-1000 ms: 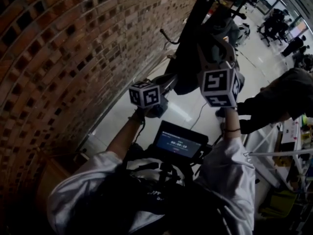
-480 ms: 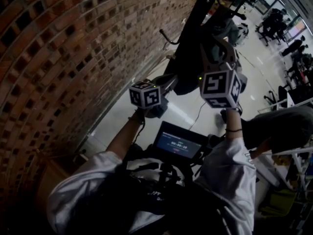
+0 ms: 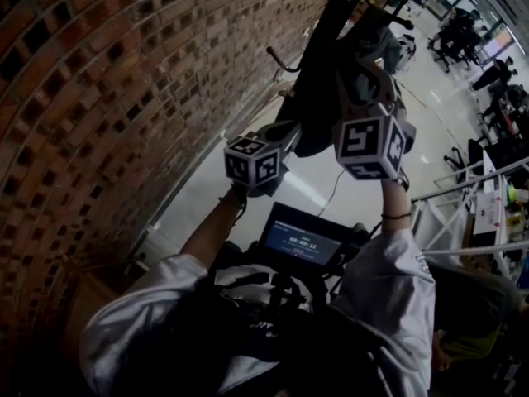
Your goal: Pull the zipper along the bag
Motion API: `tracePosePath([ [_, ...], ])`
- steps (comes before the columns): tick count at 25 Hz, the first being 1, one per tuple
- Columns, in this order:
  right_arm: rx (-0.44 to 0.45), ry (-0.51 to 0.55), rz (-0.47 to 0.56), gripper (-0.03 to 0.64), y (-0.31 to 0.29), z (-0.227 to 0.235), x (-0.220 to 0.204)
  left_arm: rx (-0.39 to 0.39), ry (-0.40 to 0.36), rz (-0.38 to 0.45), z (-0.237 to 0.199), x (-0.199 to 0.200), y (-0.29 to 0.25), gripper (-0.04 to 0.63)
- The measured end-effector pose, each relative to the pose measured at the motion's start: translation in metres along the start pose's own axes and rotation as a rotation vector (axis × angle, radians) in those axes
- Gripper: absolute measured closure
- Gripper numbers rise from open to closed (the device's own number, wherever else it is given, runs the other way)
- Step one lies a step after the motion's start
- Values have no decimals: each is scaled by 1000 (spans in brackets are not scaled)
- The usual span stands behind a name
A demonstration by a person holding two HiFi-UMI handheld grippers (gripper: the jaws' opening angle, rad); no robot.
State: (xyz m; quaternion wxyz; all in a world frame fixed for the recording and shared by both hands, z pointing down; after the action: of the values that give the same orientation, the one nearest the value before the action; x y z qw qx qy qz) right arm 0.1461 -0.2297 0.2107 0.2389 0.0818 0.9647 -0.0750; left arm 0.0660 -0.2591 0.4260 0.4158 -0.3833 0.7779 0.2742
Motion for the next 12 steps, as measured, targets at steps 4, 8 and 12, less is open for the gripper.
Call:
tracePosePath([
  [4, -31, 15, -24, 512, -3, -11, -3, 30, -3, -20, 4, 4, -2, 581],
  [8, -113, 26, -51, 512, -8, -15, -1, 86, -103, -77, 15, 10, 1, 581],
  [12, -103, 15, -71, 509, -11, -10, 3, 70, -78, -72, 18, 13, 2, 581],
])
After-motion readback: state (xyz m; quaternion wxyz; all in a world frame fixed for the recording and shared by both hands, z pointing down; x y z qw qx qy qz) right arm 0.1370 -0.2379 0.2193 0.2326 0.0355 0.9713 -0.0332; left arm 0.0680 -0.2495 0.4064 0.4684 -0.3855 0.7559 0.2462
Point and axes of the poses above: the fingertips, and each gripper's own axes: y backward along the fingers, z to its right, x out of its top, the point moved 8 cm from there along y, backward along the fingers, and after that the axes turned 2 degrees about y, right-handed, at the moved point
